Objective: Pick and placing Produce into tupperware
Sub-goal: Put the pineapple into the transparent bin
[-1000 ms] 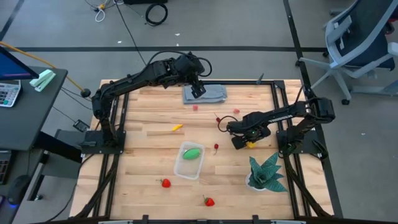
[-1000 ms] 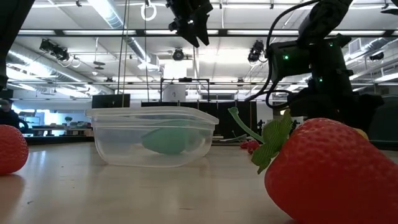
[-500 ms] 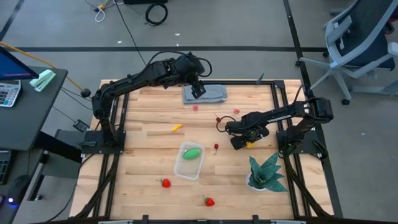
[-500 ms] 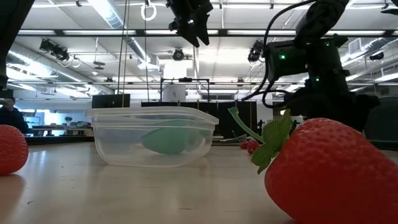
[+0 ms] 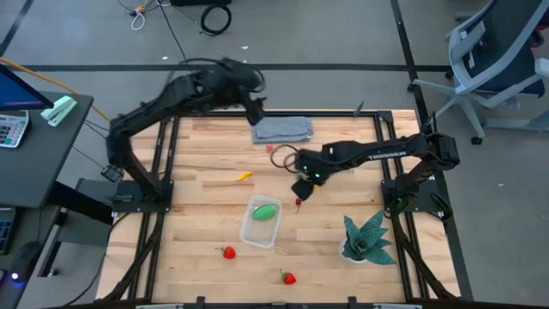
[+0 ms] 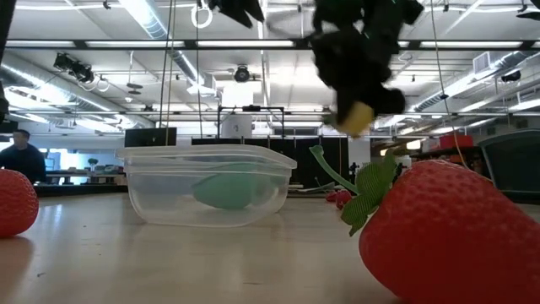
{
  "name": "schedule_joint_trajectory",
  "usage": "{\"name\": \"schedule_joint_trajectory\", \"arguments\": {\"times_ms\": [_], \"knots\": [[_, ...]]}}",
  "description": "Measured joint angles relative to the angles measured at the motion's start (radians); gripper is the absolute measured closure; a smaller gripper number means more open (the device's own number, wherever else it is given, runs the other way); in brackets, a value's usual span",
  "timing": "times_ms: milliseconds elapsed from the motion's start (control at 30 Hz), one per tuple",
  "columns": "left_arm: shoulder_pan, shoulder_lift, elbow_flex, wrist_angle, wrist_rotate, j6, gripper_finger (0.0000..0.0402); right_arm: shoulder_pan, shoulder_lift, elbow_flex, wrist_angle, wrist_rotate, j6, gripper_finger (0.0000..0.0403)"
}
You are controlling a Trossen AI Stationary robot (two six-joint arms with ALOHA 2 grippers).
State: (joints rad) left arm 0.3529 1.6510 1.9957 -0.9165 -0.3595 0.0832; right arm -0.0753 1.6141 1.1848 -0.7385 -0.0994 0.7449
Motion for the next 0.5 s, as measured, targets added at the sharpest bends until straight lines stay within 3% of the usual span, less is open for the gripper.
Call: {"name": "schedule_joint_trajectory", "arguments": {"times_ms": [267, 500], "knots": [[0.033, -0.165, 0.000, 0.027, -0.003, -0.029, 0.0133, 0.009, -0.002, 0.189, 0.266, -0.007, -0.324, 0.0187], [0.077, -0.252, 0.002, 0.047, -0.004, -0.114, 0.0132, 0.059, 0.118, 0.347, 0.278, -0.097, -0.432, 0.0186]]}}
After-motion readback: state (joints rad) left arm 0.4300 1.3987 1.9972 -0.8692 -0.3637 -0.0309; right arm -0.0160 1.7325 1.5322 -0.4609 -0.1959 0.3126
